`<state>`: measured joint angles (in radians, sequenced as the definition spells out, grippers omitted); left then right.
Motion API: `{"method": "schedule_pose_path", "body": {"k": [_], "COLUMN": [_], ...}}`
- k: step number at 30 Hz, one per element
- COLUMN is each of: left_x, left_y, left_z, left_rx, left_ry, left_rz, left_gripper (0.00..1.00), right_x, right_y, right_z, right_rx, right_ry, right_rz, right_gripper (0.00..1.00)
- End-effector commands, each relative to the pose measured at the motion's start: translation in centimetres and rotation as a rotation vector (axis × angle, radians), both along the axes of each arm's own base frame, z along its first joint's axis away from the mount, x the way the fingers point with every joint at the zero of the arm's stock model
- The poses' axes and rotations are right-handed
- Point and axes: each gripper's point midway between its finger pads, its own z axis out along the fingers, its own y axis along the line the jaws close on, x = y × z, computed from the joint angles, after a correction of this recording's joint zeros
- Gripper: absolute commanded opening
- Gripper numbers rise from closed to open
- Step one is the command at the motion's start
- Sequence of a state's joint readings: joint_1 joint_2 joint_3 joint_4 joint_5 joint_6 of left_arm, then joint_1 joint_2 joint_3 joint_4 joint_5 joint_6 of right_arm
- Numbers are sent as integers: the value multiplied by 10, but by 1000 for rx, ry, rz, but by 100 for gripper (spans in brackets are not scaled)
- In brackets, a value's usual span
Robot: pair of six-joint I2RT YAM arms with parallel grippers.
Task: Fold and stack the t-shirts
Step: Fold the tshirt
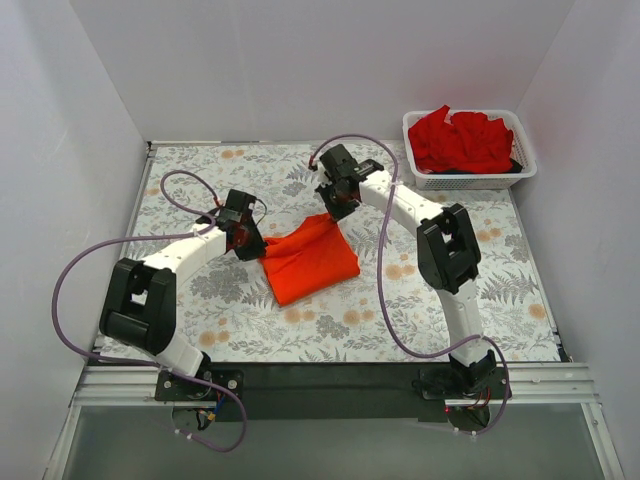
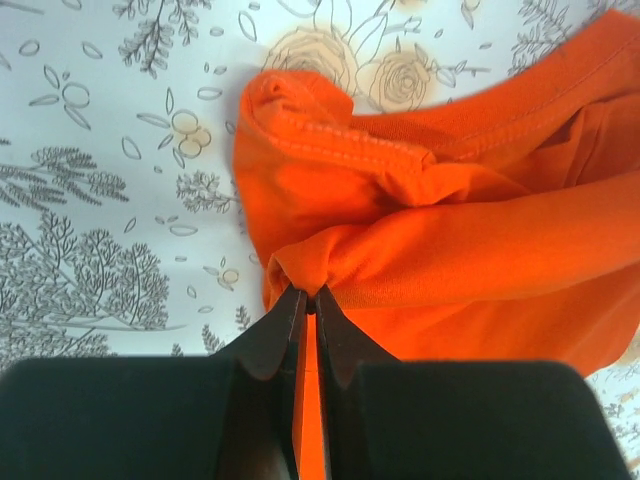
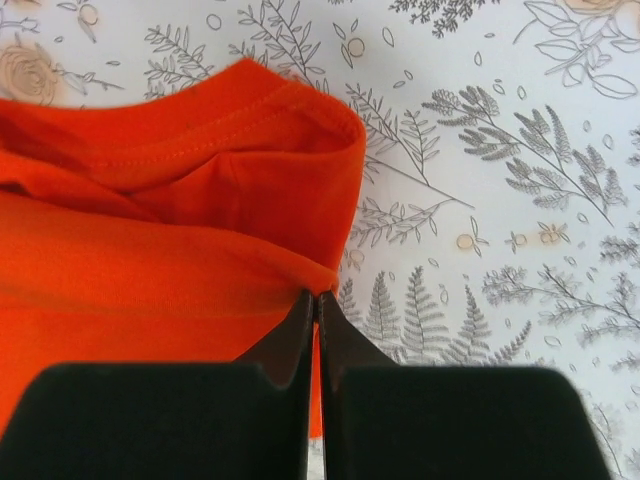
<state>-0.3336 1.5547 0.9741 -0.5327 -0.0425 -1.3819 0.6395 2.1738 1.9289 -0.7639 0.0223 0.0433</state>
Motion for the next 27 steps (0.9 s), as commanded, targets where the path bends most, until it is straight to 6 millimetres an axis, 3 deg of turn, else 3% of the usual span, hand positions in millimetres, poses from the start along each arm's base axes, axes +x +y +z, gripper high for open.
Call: {"method": "schedule_pose_path", "body": {"k": [1,2,11,16,22,27], "left_x": [19,19,20,23,21,24], "left_y": [7,8,13,18,21,24], "left_z": [5,5,12,28,33,25], "left_rx": [14,12,-18,-15,-26,-27], "left_ry": [-87,-91,-177,-235,-259,-276], "left_rz": [34,46,116,140,163,208], "left_gripper": [0,0,0,0,0,0], "right_x": [20,20,23,23,25,26], "right_y": [15,12,-1,-9,0,7], "right_z": [3,-6,-13,1,27,16], "right_rx": [106,109,174,220,290,305], "right_ry": [-95,-94,-110,-141,-167,-144], "right_rz": [18,12,-66,-99,-71,-63], "right_gripper": [1,1,1,1,2,6]}}
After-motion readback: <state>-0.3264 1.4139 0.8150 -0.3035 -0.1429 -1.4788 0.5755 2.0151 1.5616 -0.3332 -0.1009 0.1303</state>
